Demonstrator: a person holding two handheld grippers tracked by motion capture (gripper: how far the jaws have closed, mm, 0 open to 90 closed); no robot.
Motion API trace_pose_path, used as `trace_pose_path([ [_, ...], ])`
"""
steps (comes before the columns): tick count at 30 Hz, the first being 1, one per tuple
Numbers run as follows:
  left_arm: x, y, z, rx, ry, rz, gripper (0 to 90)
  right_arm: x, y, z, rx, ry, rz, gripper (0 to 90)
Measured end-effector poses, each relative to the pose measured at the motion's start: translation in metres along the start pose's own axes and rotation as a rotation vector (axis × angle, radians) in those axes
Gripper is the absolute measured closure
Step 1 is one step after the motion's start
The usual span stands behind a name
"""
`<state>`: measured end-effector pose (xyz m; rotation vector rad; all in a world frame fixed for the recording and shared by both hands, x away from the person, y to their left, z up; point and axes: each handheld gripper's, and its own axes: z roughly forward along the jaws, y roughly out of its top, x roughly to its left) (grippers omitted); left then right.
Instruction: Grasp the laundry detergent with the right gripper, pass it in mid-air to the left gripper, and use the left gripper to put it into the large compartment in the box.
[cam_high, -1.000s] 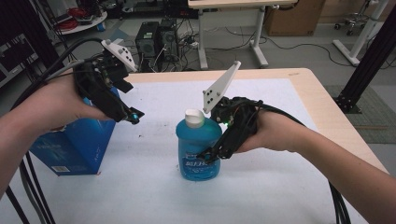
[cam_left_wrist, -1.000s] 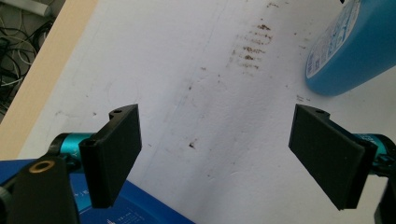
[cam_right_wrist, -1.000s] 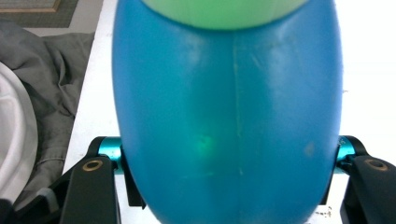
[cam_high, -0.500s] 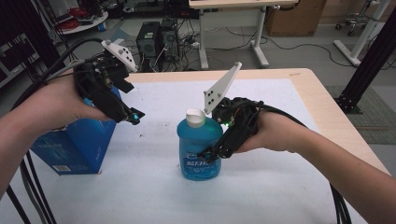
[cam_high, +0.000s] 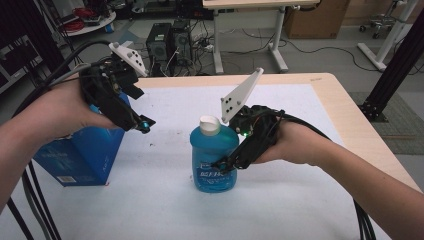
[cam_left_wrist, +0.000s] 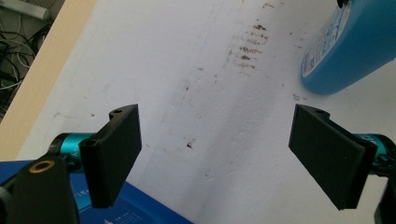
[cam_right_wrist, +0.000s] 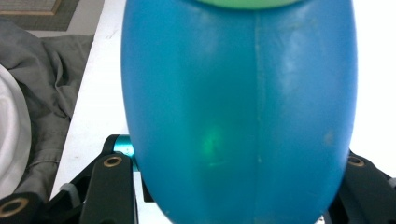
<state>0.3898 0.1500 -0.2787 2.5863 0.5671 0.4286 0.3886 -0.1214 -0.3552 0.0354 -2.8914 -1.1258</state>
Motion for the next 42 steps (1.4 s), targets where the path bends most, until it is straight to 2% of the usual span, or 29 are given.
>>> trace_pose_path([
  [6, -0.001, 0.001, -0.001, -0.007, -0.010, 0.011, 17.3, 0.000, 0.000, 0.000, -0.011, -0.001, -0.010, 44.4],
  [8, -0.002, 0.003, -0.003, -0.003, -0.018, 0.032, 17.2, 0.001, 0.001, 0.000, -0.006, -0.002, -0.018, 44.6],
  [11, -0.001, 0.007, -0.007, -0.019, -0.037, 0.040, 17.3, -0.001, 0.002, -0.002, -0.007, -0.005, -0.009, 44.8],
  [15, -0.001, 0.015, -0.016, -0.050, -0.069, 0.072, 17.2, -0.005, 0.005, -0.010, -0.026, -0.003, 0.001, 45.0],
  [22, -0.006, 0.043, -0.034, -0.085, -0.162, 0.174, 17.3, -0.011, 0.021, -0.030, -0.054, 0.002, 0.005, 45.0],
  [27, -0.008, 0.066, -0.047, -0.089, -0.215, 0.247, 17.2, -0.017, 0.037, -0.044, -0.059, -0.003, -0.009, 45.0],
  [31, -0.010, 0.086, -0.055, -0.075, -0.242, 0.291, 17.2, -0.020, 0.050, -0.051, -0.052, 0.002, -0.029, 45.0],
  [36, -0.015, 0.105, -0.055, -0.043, -0.268, 0.338, 17.3, -0.022, 0.065, -0.057, -0.036, 0.013, -0.034, 45.0],
  [42, -0.018, 0.119, -0.048, 0.021, -0.279, 0.353, 17.6, -0.023, 0.079, -0.060, -0.022, 0.021, -0.051, 45.0],
])
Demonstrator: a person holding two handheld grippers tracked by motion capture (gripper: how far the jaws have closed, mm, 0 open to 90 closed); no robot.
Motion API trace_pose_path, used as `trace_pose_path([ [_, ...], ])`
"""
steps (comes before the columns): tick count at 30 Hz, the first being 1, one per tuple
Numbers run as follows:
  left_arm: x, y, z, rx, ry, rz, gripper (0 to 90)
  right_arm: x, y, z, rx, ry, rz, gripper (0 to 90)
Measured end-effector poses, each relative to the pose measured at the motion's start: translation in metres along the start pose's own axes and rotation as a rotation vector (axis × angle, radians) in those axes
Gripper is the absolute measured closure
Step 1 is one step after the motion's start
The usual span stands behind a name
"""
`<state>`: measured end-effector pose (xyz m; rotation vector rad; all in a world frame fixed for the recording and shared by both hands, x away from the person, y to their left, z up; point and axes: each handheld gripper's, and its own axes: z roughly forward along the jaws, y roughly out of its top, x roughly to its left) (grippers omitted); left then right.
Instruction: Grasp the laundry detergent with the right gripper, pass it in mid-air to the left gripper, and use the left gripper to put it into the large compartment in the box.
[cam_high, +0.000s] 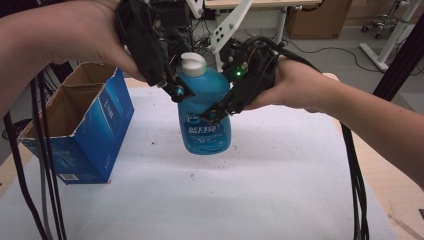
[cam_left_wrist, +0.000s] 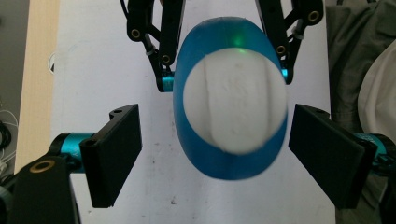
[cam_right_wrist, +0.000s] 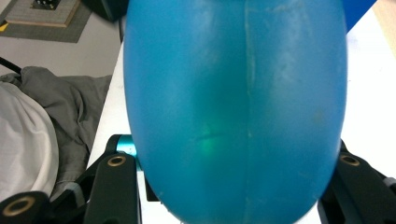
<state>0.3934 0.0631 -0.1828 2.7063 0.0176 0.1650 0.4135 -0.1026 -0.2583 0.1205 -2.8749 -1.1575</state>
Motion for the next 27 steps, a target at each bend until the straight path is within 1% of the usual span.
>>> trace_pose_path([
  [3, 0.001, 0.003, 0.004, 0.025, -0.007, 0.004, 17.7, 0.000, 0.004, -0.001, 0.000, -0.002, -0.010, 45.0],
  [7, -0.001, 0.006, 0.008, 0.038, -0.008, 0.023, 17.7, -0.001, 0.007, -0.002, 0.004, 0.001, -0.003, 45.0],
  [10, -0.001, 0.008, 0.010, 0.049, -0.003, 0.024, 18.6, -0.001, 0.006, 0.000, 0.006, 0.007, 0.004, 45.0],
  [12, -0.002, 0.008, 0.012, 0.051, -0.010, 0.013, 19.1, -0.002, 0.006, 0.001, 0.007, 0.004, -0.007, 45.0],
  [14, -0.001, 0.009, 0.013, 0.058, -0.014, 0.014, 22.5, -0.003, 0.006, 0.002, 0.007, 0.015, -0.005, 45.0],
  [17, -0.001, 0.010, 0.015, 0.057, -0.020, 0.011, 22.7, -0.003, 0.006, 0.002, 0.007, 0.014, -0.001, 45.0],
  [18, -0.001, 0.010, 0.015, 0.058, -0.019, 0.010, 22.7, -0.004, 0.006, 0.002, 0.006, 0.015, -0.006, 45.0],
  [19, -0.002, 0.010, 0.016, 0.056, -0.015, 0.000, 22.7, -0.004, 0.006, 0.002, 0.007, 0.014, -0.007, 45.0],
  [22, -0.001, 0.010, 0.016, 0.059, -0.007, 0.003, 24.3, -0.004, 0.006, 0.001, 0.006, 0.013, -0.007, 44.9],
  [23, -0.001, 0.010, 0.017, 0.056, -0.014, -0.004, 24.3, -0.004, 0.006, 0.001, 0.006, 0.012, -0.010, 45.0],
  [25, -0.001, 0.011, 0.017, 0.060, -0.009, 0.005, 24.4, -0.004, 0.006, 0.001, 0.008, 0.010, -0.011, 45.0],
  [26, -0.002, 0.011, 0.017, 0.061, -0.011, -0.002, 24.7, -0.004, 0.006, 0.001, 0.009, 0.009, -0.011, 45.0],
  [27, -0.002, 0.012, 0.017, 0.063, -0.010, -0.002, 27.6, -0.004, 0.006, 0.001, 0.010, 0.007, -0.018, 45.0],
])
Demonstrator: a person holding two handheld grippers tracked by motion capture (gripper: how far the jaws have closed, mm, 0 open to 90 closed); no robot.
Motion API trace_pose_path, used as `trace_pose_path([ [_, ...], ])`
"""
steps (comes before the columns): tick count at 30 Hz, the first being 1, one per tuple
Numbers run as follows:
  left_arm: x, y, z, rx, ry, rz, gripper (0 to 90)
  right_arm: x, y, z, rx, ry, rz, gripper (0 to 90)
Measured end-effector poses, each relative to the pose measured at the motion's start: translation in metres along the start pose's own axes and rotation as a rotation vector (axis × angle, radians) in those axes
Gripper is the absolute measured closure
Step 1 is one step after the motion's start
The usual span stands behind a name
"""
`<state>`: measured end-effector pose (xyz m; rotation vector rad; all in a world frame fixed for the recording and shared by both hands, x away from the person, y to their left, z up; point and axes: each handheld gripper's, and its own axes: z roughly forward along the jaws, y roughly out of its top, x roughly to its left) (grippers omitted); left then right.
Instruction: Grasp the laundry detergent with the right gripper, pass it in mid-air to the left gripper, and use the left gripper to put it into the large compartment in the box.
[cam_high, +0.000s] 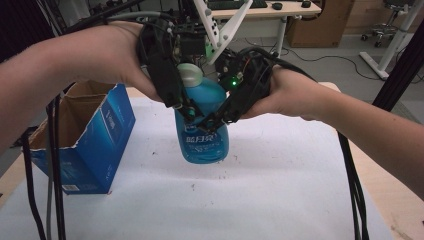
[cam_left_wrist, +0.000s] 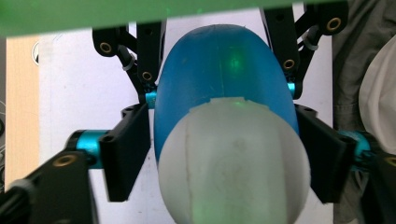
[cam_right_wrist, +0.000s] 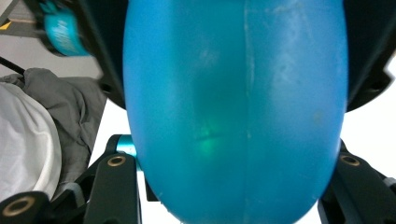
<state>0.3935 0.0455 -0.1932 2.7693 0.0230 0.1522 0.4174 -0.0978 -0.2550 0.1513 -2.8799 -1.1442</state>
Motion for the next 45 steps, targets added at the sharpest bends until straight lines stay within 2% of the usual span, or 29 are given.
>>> trace_pose_path([
  [11, 0.0007, 0.0018, 0.0013, 0.016, 0.000, 0.009, 30.0, 0.0015, 0.0002, -0.0014, -0.003, -0.003, 0.001, 44.9],
  [38, 0.0034, -0.0009, 0.0041, 0.004, -0.002, -0.021, 37.4, -0.0016, -0.0012, 0.0018, 0.006, -0.020, 0.008, 44.8],
  [43, 0.0043, -0.0007, 0.0044, 0.001, 0.001, -0.019, 37.6, -0.0011, -0.0015, 0.0015, 0.006, -0.016, 0.024, 44.7],
  [45, 0.0043, -0.0010, 0.0044, -0.003, 0.001, -0.024, 37.8, -0.0024, -0.0018, 0.0019, 0.004, -0.023, 0.014, 44.6],
])
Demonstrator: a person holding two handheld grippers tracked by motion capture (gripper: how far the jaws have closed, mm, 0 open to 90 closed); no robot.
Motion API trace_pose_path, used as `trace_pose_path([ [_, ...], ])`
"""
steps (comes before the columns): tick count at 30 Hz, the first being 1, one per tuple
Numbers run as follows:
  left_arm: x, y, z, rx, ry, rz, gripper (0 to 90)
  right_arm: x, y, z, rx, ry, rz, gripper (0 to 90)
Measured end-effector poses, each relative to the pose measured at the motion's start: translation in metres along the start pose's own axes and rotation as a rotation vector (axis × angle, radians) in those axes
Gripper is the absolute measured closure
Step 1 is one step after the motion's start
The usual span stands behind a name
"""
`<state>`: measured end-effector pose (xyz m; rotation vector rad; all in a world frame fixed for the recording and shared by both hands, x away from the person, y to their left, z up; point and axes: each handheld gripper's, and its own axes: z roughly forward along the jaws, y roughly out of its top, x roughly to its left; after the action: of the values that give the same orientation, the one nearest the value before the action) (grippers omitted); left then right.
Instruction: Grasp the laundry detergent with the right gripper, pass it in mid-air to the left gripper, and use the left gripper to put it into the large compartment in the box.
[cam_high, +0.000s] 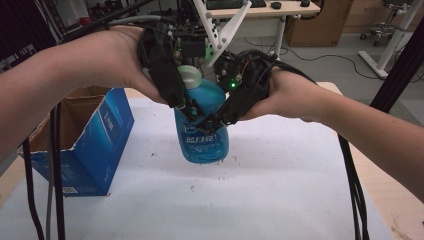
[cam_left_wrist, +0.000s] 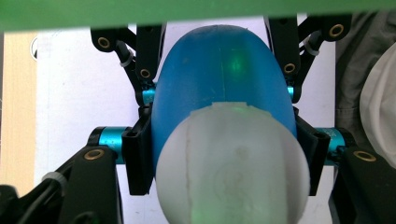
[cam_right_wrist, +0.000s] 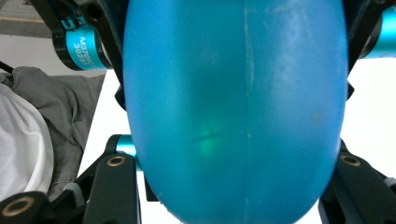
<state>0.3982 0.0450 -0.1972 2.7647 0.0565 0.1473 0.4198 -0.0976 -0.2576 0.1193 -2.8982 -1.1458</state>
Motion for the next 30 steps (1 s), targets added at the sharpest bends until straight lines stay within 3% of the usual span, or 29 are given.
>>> trace_pose_path([
  [8, 0.001, -0.002, 0.000, -0.019, -0.014, -0.018, 38.1, -0.003, 0.000, 0.002, -0.009, 0.031, 0.014, 42.3],
  [11, 0.001, -0.003, 0.000, -0.026, -0.013, -0.022, 38.2, -0.003, -0.001, 0.002, -0.027, 0.056, 0.021, 28.9],
  [12, 0.001, -0.003, 0.000, -0.026, -0.013, -0.022, 38.1, -0.003, -0.001, 0.002, -0.027, 0.056, 0.021, 28.9],
  [13, 0.003, -0.006, -0.003, -0.030, -0.017, -0.025, 38.1, -0.003, -0.001, 0.004, -0.012, 0.063, 0.044, 21.8],
  [16, 0.004, -0.011, -0.009, -0.033, -0.016, -0.047, 38.2, -0.002, -0.005, 0.007, -0.004, 0.047, 0.088, 11.5],
  [22, 0.005, -0.023, -0.021, -0.027, 0.000, -0.092, 38.1, -0.008, -0.017, -0.010, -0.013, 0.006, 0.136, 11.5],
  [27, 0.007, -0.039, -0.039, -0.045, 0.025, -0.149, 38.1, -0.012, -0.035, -0.016, 0.081, -0.047, 0.164, 11.5],
  [30, 0.007, -0.050, -0.052, -0.061, 0.052, -0.187, 38.1, -0.013, -0.047, -0.019, 0.137, -0.053, 0.176, 11.5],
])
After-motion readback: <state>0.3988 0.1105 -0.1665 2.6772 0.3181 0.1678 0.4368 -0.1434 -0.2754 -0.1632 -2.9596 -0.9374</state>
